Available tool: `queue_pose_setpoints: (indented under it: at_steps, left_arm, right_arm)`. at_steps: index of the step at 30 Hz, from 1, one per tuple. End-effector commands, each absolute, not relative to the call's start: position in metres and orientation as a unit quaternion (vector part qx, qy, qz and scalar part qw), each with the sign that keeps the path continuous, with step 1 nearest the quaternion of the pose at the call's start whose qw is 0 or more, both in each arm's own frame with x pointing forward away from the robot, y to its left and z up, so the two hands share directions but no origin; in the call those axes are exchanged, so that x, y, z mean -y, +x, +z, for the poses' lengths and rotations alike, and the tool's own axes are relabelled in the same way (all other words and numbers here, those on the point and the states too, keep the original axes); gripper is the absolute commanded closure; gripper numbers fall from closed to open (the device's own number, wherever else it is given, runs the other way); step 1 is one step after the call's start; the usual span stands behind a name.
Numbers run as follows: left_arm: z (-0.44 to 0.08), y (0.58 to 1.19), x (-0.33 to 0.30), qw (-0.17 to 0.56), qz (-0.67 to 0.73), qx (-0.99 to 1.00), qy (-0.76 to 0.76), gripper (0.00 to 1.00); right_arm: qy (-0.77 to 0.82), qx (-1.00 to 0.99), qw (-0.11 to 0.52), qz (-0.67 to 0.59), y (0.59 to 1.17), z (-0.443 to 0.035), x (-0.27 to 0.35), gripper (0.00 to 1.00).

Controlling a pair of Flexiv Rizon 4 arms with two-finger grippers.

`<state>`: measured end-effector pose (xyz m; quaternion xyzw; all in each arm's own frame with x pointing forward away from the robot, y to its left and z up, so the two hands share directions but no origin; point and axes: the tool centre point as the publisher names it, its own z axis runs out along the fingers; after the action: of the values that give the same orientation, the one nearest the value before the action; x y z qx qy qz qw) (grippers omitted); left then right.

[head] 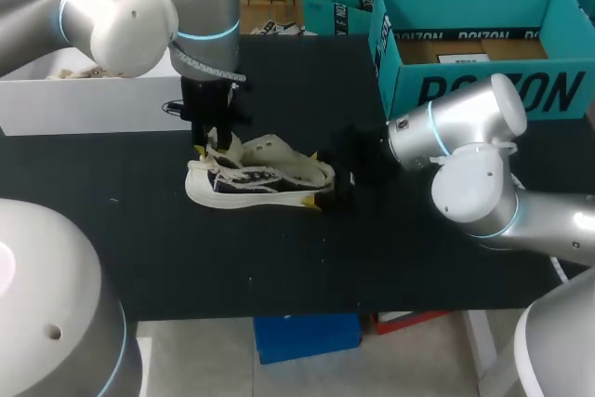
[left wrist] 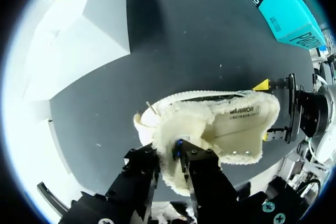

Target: Take the shoe out of the shoebox, open the shoe tongue, remove and reinsert the insole, then place the shoe into the shoebox

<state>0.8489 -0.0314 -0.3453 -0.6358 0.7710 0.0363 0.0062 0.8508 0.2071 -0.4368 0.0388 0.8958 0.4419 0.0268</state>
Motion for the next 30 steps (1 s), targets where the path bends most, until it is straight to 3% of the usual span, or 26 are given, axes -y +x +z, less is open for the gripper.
queue_pose_setpoints:
  at_steps: [1, 12, 20, 21, 23, 24, 30]
  left_arm:
    - [-0.343, 0.852, 0.033, 0.004, 0.041, -0.771, -0.635, 0.0]
    - [-0.28, 0.854, 0.049, -0.02, 0.013, -0.827, -0.561, 0.0]
    - [-0.249, 0.85, 0.078, -0.028, 0.026, -0.915, -0.401, 0.02]
    - [-0.248, 0.849, 0.082, -0.033, 0.03, -0.925, -0.376, 0.32]
    - [-0.247, 0.847, 0.088, -0.048, 0.042, -0.946, -0.317, 0.67]
    - [-0.248, 0.846, 0.091, -0.059, 0.046, -0.955, -0.287, 1.0]
    - [-0.252, 0.839, 0.102, -0.118, 0.058, -0.982, -0.134, 1.0]
  right_arm:
    - [0.039, -0.896, 0.026, 0.441, 0.851, -0.437, -0.208, 1.0]
    - [0.039, -0.896, 0.026, 0.441, 0.851, -0.437, -0.208, 1.0]
    - [0.039, -0.896, 0.026, 0.441, 0.851, -0.437, -0.208, 1.0]
    - [0.039, -0.896, 0.026, 0.441, 0.851, -0.437, -0.208, 1.0]
    - [0.039, -0.896, 0.026, 0.441, 0.851, -0.437, -0.208, 1.0]
    - [0.039, -0.896, 0.026, 0.441, 0.851, -0.437, -0.208, 1.0]
    - [0.039, -0.896, 0.026, 0.441, 0.851, -0.437, -0.208, 1.0]
